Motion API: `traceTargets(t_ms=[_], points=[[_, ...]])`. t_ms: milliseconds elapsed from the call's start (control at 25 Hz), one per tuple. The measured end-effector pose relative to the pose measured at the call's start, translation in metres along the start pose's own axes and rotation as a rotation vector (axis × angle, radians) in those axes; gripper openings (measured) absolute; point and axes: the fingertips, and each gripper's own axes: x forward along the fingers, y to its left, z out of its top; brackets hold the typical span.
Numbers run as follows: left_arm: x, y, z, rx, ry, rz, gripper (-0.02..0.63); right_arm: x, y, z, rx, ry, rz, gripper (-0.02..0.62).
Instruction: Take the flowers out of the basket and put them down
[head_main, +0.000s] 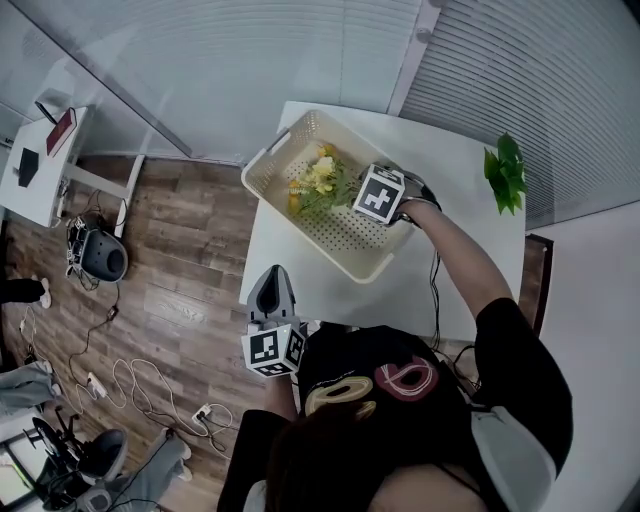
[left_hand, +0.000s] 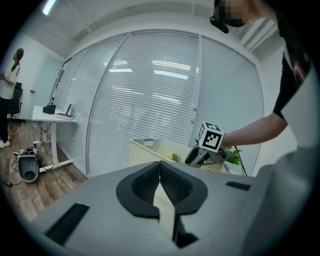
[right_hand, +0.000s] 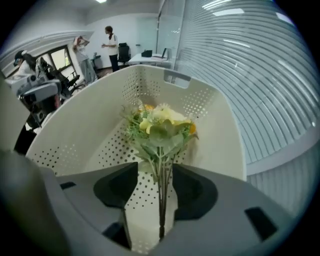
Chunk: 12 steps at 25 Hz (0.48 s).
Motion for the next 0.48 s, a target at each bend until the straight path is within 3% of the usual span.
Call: traceTargets(t_ms=[120, 240, 480], points=[[0.002, 0.002, 0.0, 0.035, 0.008, -0.002, 0.017, 0.011, 0.003, -0.006, -0.057, 0.064, -0.01, 0.219], [0.005, -0.001, 0.0, 0.061, 0.013, -0.019, 0.017, 0.019, -0.001, -0.009, 0.001, 0.082, -0.005, 0.219], [0.007, 0.009, -0.006, 0.01, 0.021, -0.008, 0.017, 0.027, -0.004, -0.015, 0.096, 0.104, 0.008, 0.208]])
